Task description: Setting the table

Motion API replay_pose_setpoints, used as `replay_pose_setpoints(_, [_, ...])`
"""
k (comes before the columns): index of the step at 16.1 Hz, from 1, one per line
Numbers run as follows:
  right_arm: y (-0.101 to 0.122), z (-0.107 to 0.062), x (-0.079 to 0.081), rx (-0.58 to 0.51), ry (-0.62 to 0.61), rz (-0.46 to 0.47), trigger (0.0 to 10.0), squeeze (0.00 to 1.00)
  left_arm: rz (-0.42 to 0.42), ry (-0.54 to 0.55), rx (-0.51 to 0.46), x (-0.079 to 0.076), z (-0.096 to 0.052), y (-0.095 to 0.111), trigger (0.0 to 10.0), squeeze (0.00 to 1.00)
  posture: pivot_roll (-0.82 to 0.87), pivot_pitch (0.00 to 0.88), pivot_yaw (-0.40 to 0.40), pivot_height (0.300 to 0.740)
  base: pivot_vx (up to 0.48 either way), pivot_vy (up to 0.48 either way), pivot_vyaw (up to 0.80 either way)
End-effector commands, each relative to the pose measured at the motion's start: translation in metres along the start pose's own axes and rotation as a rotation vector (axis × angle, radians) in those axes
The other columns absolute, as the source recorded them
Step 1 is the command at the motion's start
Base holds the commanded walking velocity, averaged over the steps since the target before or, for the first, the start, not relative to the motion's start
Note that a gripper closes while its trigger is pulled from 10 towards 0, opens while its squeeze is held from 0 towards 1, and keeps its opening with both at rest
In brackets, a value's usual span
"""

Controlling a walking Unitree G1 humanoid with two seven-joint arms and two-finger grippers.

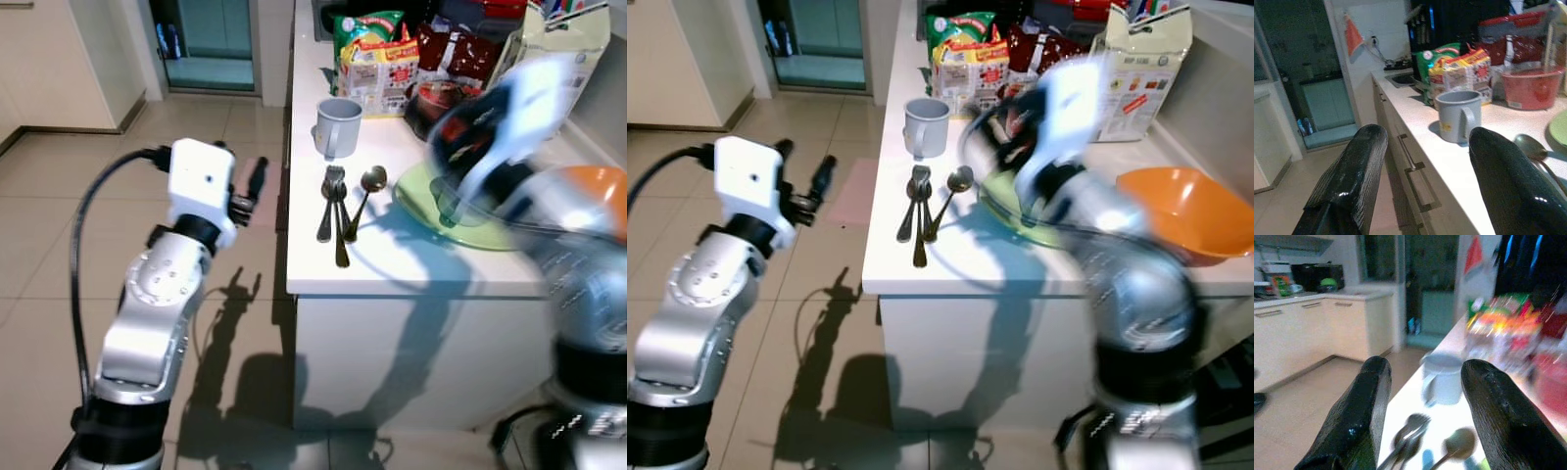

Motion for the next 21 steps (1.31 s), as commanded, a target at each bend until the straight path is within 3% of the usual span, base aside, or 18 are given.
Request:
replay_pose_setpoints(1, [-0.019, -0.004, 0.008, 0.077, 0.013, 0.066, 10.0, 0.00, 0.032, -0.022, 0.014, -0.005, -0.005, -0.005, 10.0, 0.00, 0.02, 0.000, -0.047, 0.740, 0.000, 0.000, 0.00])
replay_pose_setpoints(2, [-0.050, -0.007, 0.012, 0.199, -0.041, 0.108, 10.0, 0.00, 0.042, -0.039, 0.056, -0.006, -0.016, -0.019, 10.0, 0.00, 0.02, 0.000, -0.066, 0.740, 0.000, 0.000, 0.00])
replay_pose_setpoints(3, [-0.071, -0.008, 0.012, 0.308, -0.084, 0.065, 10.0, 0.00, 0.083, -0.076, 0.083, -0.007, -0.025, -0.029, 10.0, 0.00, 0.04, 0.000, -0.077, 0.740, 0.000, 0.000, 0.00])
replay_pose_setpoints(5, [-0.087, -0.003, 0.014, 0.380, -0.066, 0.074, 10.0, 0.00, 0.107, -0.053, 0.105, -0.003, -0.031, -0.034, 10.0, 0.00, 0.07, 0.000, -0.102, 0.740, 0.000, 0.000, 0.00])
replay_pose_setpoints(6, [-0.092, 0.015, 0.015, 0.423, -0.065, 0.085, 10.0, 1.00, 0.101, -0.048, 0.099, 0.002, -0.031, -0.031, 10.0, 0.00, 0.07, 0.000, -0.111, 0.740, 0.000, 0.000, 0.00])
replay_pose_setpoints(11, [-0.074, 0.065, 0.006, 0.393, -0.087, 0.070, 10.0, 1.00, 0.077, -0.103, 0.055, 0.001, -0.035, -0.019, 10.0, 0.00, 0.07, 0.000, -0.111, 0.740, 0.000, 0.000, 0.00])
replay_pose_setpoints(13, [-0.074, 0.076, 0.006, 0.429, -0.067, 0.098, 10.0, 1.00, 0.065, -0.123, 0.052, 0.000, -0.036, -0.016, 10.0, 0.00, 0.06, 0.000, -0.108, 0.740, 0.000, 0.000, 0.00])
replay_pose_setpoints(19, [-0.076, 0.103, 0.018, 0.557, -0.018, 0.054, 10.0, 1.00, 0.104, -0.131, 0.047, 0.008, -0.029, -0.003, 10.0, 0.00, 0.06, 0.000, -0.097, 0.740, 0.000, 0.000, 0.00])
replay_pose_setpoints(20, [-0.075, 0.105, 0.020, 0.564, 0.002, 0.063, 10.0, 0.00, 0.102, -0.140, 0.041, 0.007, -0.028, 0.000, 10.0, 0.00, 0.06, 0.000, -0.105, 0.740, 0.000, 0.000, 0.00])
replay_pose_setpoints(21, [-0.073, 0.108, 0.023, 0.572, 0.020, 0.056, 10.0, 0.00, 0.097, -0.147, 0.030, 0.006, -0.027, 0.004, 10.0, 0.00, 0.05, 0.000, -0.107, 0.740, 0.000, 0.000, 0.00])
Point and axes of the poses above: a point about 5 cm out from each wrist's last joint towards the gripper, its own z axis pointing out of the wrist towards the gripper, its own y axis along the axis of the wrist's last joint, x = y × z, the point moved 1 cm from there along z, pointing out of the wrist towards the gripper, and after that the axes turned 2 degrees about -z, right-handed, at the moved point
